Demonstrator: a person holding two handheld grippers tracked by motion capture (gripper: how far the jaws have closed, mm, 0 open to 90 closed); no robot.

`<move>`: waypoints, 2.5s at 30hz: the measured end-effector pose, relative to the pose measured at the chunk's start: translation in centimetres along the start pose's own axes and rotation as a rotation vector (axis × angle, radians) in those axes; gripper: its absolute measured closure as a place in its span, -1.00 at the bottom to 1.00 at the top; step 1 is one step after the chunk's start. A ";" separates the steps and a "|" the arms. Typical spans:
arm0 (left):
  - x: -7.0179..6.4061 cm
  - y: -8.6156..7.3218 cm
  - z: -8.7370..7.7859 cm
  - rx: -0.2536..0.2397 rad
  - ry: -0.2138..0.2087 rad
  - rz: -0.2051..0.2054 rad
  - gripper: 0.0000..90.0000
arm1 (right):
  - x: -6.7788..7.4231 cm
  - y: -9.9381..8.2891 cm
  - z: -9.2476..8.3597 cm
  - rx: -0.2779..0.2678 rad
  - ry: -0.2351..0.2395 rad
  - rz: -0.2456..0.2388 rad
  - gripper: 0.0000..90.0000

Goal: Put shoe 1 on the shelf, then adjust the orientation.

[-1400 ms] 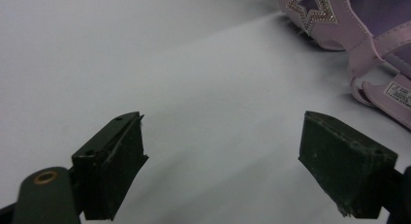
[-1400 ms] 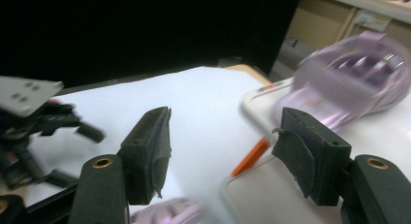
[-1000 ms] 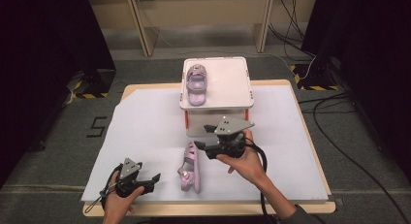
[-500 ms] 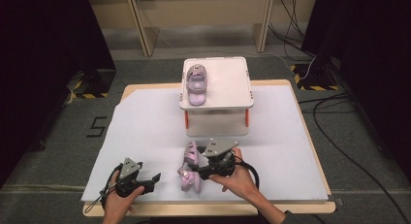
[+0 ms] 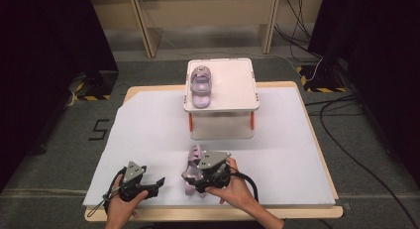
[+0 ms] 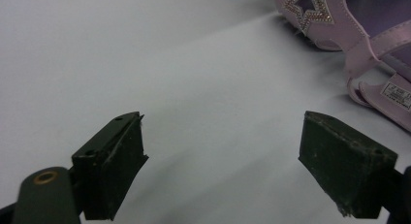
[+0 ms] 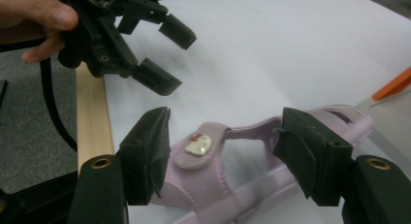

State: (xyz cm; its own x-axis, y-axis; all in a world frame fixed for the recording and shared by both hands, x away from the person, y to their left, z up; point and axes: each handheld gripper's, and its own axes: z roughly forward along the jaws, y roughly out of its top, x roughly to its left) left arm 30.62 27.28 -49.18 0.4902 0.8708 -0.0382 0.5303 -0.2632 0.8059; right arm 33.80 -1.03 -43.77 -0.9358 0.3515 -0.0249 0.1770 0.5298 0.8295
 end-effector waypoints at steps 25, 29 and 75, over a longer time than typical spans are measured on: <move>0.0 -0.2 -0.5 -0.002 0.003 -0.006 -0.65 | -0.2 -1.1 0.2 0.062 0.061 0.053 0.17; 0.0 -0.2 -0.5 -0.004 0.003 -0.006 -0.65 | -0.5 -1.4 -0.7 0.057 0.046 0.070 0.17; -0.1 -0.3 -0.4 0.001 0.002 -0.003 -0.65 | -2.6 -4.3 -1.7 0.102 -0.202 0.049 0.29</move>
State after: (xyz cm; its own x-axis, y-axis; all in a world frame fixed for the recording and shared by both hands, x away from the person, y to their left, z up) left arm 30.15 27.48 -49.16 0.4872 0.8724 -0.0392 0.5323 -0.2610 0.8053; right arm 34.97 -5.59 -46.33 -0.8469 0.5211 -0.1059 0.2601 0.5797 0.7722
